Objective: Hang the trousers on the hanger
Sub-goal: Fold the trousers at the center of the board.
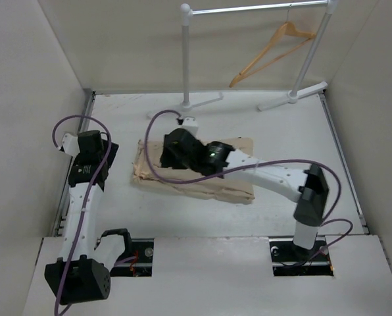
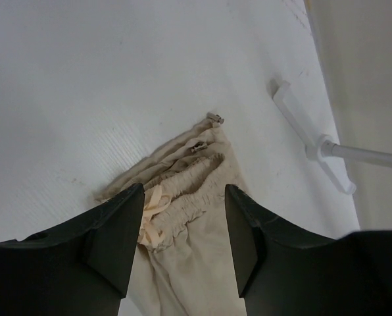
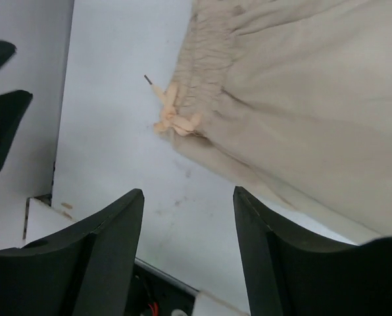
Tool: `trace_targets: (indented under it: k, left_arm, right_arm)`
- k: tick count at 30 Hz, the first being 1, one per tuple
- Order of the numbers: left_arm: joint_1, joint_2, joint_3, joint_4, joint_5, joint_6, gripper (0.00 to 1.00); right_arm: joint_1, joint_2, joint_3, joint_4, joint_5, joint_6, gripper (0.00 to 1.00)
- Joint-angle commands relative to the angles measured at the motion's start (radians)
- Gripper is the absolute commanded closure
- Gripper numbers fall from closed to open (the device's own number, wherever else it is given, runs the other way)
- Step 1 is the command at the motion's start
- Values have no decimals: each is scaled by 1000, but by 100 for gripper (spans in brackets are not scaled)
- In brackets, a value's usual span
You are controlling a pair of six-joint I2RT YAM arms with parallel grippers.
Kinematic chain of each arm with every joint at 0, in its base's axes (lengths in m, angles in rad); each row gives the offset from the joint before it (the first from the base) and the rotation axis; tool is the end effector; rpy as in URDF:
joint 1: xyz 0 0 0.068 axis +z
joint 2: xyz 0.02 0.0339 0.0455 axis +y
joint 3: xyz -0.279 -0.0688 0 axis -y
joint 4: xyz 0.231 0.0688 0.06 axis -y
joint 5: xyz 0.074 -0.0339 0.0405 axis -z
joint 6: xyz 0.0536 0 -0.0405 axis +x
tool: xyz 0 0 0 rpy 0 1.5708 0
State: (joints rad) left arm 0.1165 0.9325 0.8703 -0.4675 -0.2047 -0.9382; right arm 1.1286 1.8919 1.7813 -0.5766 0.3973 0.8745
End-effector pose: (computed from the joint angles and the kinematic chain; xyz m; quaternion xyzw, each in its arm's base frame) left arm 0.1946 0.0337 0.3192 -0.4782 0.7202 -0.1163 0.4890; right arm 0.2069 0.3885 0.3341 -0.0286 0.8898 0.2569 0.3762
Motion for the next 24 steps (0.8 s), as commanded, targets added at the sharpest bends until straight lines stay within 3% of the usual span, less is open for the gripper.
trace_targets:
  k: [1,3,6,8,10,13,18,24]
  left_arm:
    - [-69,58,9,15,-18,39,50]
    - [-134,112,-2,36,-13,68,51]
    - [-261,199,18,82,-19,67,53]
    - [-376,280,56,151,-22,65,53]
    - [-462,374,104,200,-25,67,54]
    - [-502,489,122,248,-28,49,54]
    - [-437,586,-9,348,-38,33,54]
    - [-326,560,-175,388,-62,39,54]
  right_arm:
    - [-149,-291,-173,84,-21,-28,41]
    - [-210,-428,-351,115,-38,-25,53]
    - [-305,-604,-604,170,-96,-35,81]
    - [-382,-678,-738,208,-185,-38,88]
    - [-457,-714,-831,234,-285,-37,89]
    - [-519,-731,-971,285,-339,-16,89]
    - [-527,-692,-1137,360,-371,23,88]
    - [-533,-625,-1243,389,-341,113,89]
